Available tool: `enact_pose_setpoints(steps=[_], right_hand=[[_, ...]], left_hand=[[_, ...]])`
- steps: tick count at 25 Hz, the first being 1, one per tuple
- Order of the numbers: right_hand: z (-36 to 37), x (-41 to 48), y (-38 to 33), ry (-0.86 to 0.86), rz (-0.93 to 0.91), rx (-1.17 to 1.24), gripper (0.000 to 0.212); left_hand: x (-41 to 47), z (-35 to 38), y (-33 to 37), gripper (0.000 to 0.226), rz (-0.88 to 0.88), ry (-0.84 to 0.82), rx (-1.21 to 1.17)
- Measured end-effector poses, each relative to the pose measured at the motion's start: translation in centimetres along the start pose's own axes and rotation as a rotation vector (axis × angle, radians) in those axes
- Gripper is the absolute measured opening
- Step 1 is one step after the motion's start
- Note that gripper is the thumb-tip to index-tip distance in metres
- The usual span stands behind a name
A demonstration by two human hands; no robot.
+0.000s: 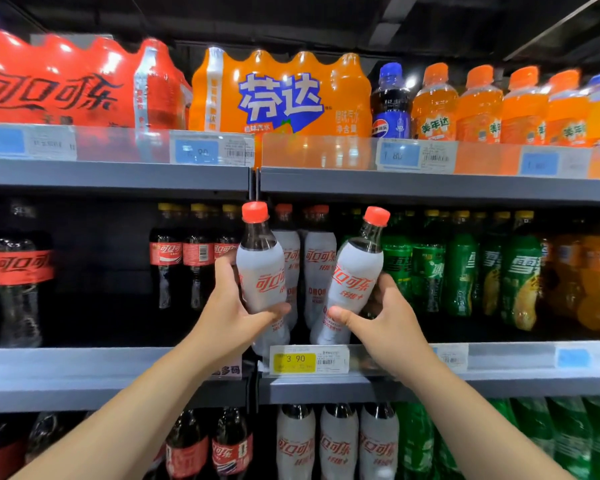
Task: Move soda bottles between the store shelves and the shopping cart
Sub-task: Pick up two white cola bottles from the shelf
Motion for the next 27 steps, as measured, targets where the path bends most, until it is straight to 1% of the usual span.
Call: enact_pose_setpoints(steps=[3,7,9,12,17,21,24,27], right_hand=[[-0.3,0.6,0.0,-0.050,0.013,0.002,0.060],[-0.3,1.3,0.1,-0.095,0.027,0.002,0.062],[-0.3,1.9,0.0,-0.125,0.037,-0.003,0.060],[-0.5,3.0,-0.2,-0.174,0.038,-0.053,0.059],[-0.5,4.3,-0.1,-0.232,0.058,-0.091,0.071],[-0.1,4.4,1.0,-0.190,0.068,-0.013,0.061],[0.2,4.4,1.8,-0.150,0.112,0.057,0.059],[0.1,4.7,2.6,-0.141,0.135,0.088,0.051]], left_hand=[[0.7,0.6,0.3,0.080,0.009,-0.090,0.063],[2.7,1.5,0.3,0.080,-0.015,-0.128,0.174],[3.7,1.5,-0.2,0.086,-0.051,-0.120,0.205],[4.3,1.4,-1.4,0.090,-0.159,-0.072,0.152],[4.4,2.1,-2.6,0.086,-0.218,-0.040,0.085],[4.2,2.1,-2.7,0.088,-0.241,-0.034,0.088],[4.1,2.2,-2.7,0.085,-0.237,-0.020,0.077],[4.1,2.1,-2.8,0.089,-0.251,-0.044,0.076]])
Point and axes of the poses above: each hand's wrist, its own x-axis towards the middle knuckle, its own z-axis out of the palm, y = z × x, the point moved 2 cm from there along x, towards the middle knuckle, and after that the axes turned 1 degree about y, right-handed, at the moved point
